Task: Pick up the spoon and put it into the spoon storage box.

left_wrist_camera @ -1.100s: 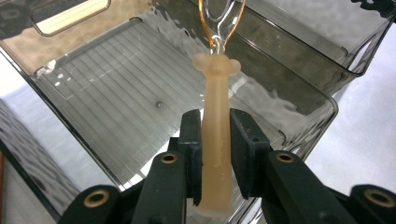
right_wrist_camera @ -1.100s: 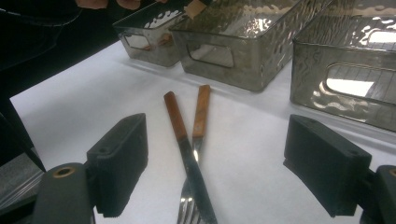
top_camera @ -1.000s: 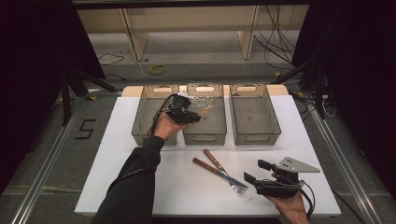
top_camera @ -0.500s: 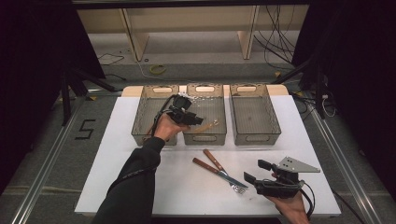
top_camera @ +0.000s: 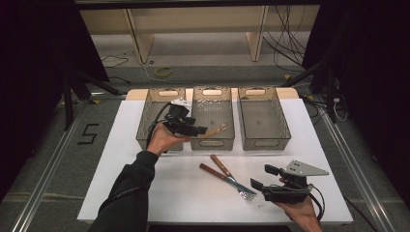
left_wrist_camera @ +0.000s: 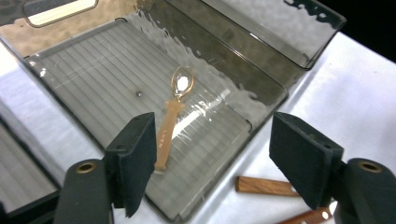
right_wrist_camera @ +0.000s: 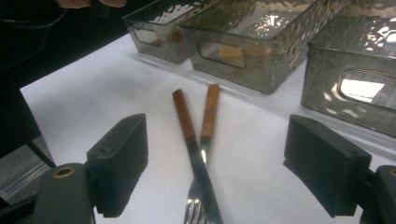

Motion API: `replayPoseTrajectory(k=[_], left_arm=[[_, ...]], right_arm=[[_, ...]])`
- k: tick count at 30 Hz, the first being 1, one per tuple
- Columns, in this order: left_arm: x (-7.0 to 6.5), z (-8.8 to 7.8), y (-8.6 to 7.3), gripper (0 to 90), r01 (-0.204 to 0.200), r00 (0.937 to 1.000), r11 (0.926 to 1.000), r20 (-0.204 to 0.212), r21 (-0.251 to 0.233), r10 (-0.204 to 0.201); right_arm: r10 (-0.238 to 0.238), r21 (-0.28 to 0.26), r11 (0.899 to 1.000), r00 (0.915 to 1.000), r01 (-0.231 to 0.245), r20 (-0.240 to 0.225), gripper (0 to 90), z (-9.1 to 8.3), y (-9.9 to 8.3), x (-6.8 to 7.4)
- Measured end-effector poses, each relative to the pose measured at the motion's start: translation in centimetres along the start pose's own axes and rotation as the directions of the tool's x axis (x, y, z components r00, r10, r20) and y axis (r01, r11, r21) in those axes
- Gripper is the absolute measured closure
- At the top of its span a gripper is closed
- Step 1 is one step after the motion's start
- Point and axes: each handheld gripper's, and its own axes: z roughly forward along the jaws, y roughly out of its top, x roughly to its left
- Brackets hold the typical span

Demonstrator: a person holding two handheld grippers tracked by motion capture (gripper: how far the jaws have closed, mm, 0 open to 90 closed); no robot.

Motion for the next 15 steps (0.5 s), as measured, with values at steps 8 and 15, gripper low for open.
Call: replayPoseTrajectory(k=[8,15], left_arm=[[-0.4,-2.2,-2.4,27.0,0.012,0.9993,0.9987,0.036,-0.050,-0.010],[-0.3,-3.5,-4.5,25.4,0.031,0.9986,0.9957,0.046,-0.088,-0.027]], right_arm=[[-0.036,0.041,0.998,0.9991,0.037,-0.024,22.5,0.5,0.9,0.2],[-0.068,0.086,0.994,0.9972,0.070,-0.033,22.7,1.7,1.9,0.3]])
